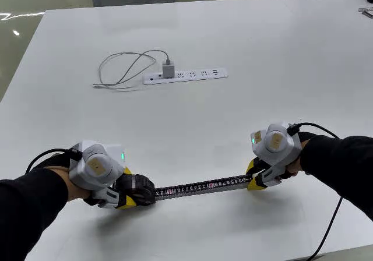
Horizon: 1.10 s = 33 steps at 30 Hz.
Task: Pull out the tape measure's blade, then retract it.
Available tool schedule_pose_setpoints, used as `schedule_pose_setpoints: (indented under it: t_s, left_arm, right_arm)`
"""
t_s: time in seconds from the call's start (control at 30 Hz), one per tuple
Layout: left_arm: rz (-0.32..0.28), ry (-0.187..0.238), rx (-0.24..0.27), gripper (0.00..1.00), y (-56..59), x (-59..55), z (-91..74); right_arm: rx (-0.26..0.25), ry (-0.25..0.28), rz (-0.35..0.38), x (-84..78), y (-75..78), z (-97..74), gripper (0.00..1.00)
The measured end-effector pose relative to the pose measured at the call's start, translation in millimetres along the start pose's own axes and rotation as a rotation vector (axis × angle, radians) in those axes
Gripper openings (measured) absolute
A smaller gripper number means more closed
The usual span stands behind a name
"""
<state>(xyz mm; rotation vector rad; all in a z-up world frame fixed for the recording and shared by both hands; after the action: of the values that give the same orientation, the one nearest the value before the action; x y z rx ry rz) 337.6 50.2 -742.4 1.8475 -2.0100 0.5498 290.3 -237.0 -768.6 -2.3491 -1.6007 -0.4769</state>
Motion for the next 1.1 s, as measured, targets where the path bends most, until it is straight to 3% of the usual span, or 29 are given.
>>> schedule_pose_setpoints:
  t_s: [0.13, 0.23, 0.4, 0.57, 0.87, 1.0, 1.1]
  left_arm:
    - [-0.004, 0.011, 0.017, 0.38, -2.6, -0.1, -1.9]
    - [-0.040, 0.025, 0.016, 0.43, -3.5, 1.4, -4.0]
    - [-0.054, 0.006, 0.014, 0.48, -3.1, -1.1, -5.9]
    - [-0.131, 0.002, 0.014, 0.53, -4.4, -3.6, -8.5]
    - [-0.189, 0.041, 0.024, 0.64, -4.3, 0.2, -13.2]
    - [-0.270, 0.094, 0.033, 0.73, -3.2, 5.4, -15.4]
    - [-0.288, 0.101, 0.032, 0.80, 0.1, 7.1, -16.0]
  right_arm:
    - [-0.004, -0.012, -0.041, 1.9, -4.2, 0.8, 0.24]
    - [-0.003, -0.022, -0.071, 4.6, -5.9, 0.9, 0.26]
    - [-0.003, -0.039, -0.084, 7.4, -2.4, -0.6, 0.33]
    - [-0.009, -0.049, -0.094, 9.9, 1.6, -5.6, 0.36]
    - [-0.009, -0.046, -0.070, 13.2, -0.6, -7.4, 0.44]
    - [-0.036, -0.002, -0.006, 18.4, -1.3, -8.6, 0.48]
    - [-0.037, 0.015, 0.021, 18.4, -4.4, -10.0, 0.52]
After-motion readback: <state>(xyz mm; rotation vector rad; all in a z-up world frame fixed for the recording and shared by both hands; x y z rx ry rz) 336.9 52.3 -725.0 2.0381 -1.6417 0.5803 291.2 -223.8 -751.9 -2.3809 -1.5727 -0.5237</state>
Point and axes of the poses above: the centre of the closed fingertips' face, and the gripper's own axes: z roughly forward along the fingers, y roughly to its right, x roughly out of its top, the point moved 4 cm from there along -z, roughly backward along the fingers, and after that the axes turned 2 degrees about -x, right-handed, at the moved point
